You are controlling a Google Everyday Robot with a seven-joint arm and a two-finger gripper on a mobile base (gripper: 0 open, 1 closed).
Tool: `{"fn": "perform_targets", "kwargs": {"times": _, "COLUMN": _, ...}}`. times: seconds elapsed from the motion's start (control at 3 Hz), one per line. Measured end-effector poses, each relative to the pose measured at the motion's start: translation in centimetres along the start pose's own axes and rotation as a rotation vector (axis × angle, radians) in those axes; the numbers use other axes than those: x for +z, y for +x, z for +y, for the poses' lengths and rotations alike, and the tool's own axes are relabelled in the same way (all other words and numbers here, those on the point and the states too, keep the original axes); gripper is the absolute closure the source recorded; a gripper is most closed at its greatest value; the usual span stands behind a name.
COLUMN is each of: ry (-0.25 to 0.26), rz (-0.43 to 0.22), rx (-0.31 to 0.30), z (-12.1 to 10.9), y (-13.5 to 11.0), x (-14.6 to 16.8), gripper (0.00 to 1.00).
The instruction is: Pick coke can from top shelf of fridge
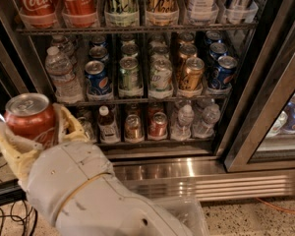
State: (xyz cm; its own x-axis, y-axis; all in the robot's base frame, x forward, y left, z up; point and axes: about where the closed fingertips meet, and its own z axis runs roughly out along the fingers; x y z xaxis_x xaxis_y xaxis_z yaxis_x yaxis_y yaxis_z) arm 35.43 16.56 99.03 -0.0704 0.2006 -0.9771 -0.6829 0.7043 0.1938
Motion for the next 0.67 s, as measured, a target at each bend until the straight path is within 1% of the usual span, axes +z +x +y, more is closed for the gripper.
{"fn": "perform_targets", "kwargs": {"times": 0.33, "ry": 0.056, "rz": -0.01, "rx": -0.016, "z": -1.77, "y": -0.54, "x": -0.41, "gripper": 1.0}}
{"fn": "perform_targets", "kwargs": {"times": 0.67, "ry": 0.056, "rz": -0.01, "rx": -0.016, "z": -1.77, "y": -0.54, "x": -0.41, "gripper": 1.0}}
